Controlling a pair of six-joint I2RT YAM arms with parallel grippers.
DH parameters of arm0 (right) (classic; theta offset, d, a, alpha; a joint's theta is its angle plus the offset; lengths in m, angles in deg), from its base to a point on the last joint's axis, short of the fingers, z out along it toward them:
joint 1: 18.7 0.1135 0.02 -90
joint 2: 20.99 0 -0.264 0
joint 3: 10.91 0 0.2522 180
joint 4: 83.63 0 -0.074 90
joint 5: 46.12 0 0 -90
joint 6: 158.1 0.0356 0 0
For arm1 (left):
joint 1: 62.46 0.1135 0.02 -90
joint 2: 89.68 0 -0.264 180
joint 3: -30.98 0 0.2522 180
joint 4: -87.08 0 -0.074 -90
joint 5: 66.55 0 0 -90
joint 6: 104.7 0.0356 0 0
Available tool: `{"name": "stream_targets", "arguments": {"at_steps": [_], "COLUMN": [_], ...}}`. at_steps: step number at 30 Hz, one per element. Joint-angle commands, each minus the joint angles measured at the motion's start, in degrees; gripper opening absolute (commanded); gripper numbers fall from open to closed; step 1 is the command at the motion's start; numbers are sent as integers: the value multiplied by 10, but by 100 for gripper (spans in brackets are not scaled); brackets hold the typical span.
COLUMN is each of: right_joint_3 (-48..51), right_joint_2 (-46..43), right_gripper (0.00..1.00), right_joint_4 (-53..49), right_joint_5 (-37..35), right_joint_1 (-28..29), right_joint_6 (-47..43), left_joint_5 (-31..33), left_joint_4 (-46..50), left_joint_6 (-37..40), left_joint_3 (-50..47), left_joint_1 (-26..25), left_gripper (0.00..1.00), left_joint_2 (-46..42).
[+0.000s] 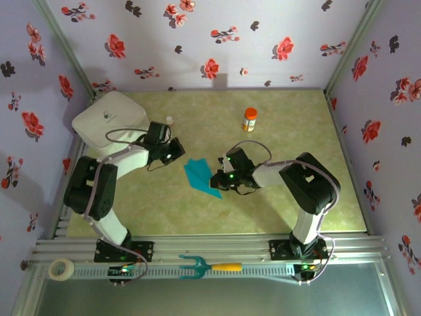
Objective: Fold a paper plane with a square sheet of paper (pick it up from the middle)
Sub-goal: Fourth fold the wing at the center of the table.
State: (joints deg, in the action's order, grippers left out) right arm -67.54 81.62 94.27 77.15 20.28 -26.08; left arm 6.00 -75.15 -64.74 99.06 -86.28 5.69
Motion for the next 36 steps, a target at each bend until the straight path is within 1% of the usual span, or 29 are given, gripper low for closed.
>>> {"name": "stream_targets", "arguments": {"at_steps": [1,3,6,10,13,18,22,24,31,36], "right_joint_3": [19,19,17,15,15,2,-35,-59,-128,-121], "right_joint_2": [16,14,15,15,13,-4,-25,-27,42,72], "right_gripper": [0,0,0,0,0,0,0,0,0,0], "right_joint_4": [-106,-106,-105,-103,-104,-112,-127,-149,-169,-186], "right_joint_5": [-32,-32,-32,-32,-30,-21,-3,-8,-12,-32], "right_joint_1": [-1,-2,-2,-2,-2,-2,3,6,19,18], "right_joint_6": [1,2,4,7,7,9,9,-1,-16,-27], "left_joint_5": [-14,-23,-24,-26,-24,2,6,5,5,5], "left_joint_4": [-31,-59,-76,-127,-148,-116,-107,-108,-109,-106], "left_joint_6": [-8,-15,-20,-45,-58,-50,-45,-44,-44,-44], "left_joint_3": [-33,-48,-57,-82,-93,-97,-102,-105,-103,-103], "left_joint_1": [-40,-63,-93,-115,-118,-116,-115,-116,-115,-115], "left_gripper": [5,5,5,5,5,4,4,4,3,3], "left_joint_2": [-17,-12,13,49,69,76,83,85,87,89]}}
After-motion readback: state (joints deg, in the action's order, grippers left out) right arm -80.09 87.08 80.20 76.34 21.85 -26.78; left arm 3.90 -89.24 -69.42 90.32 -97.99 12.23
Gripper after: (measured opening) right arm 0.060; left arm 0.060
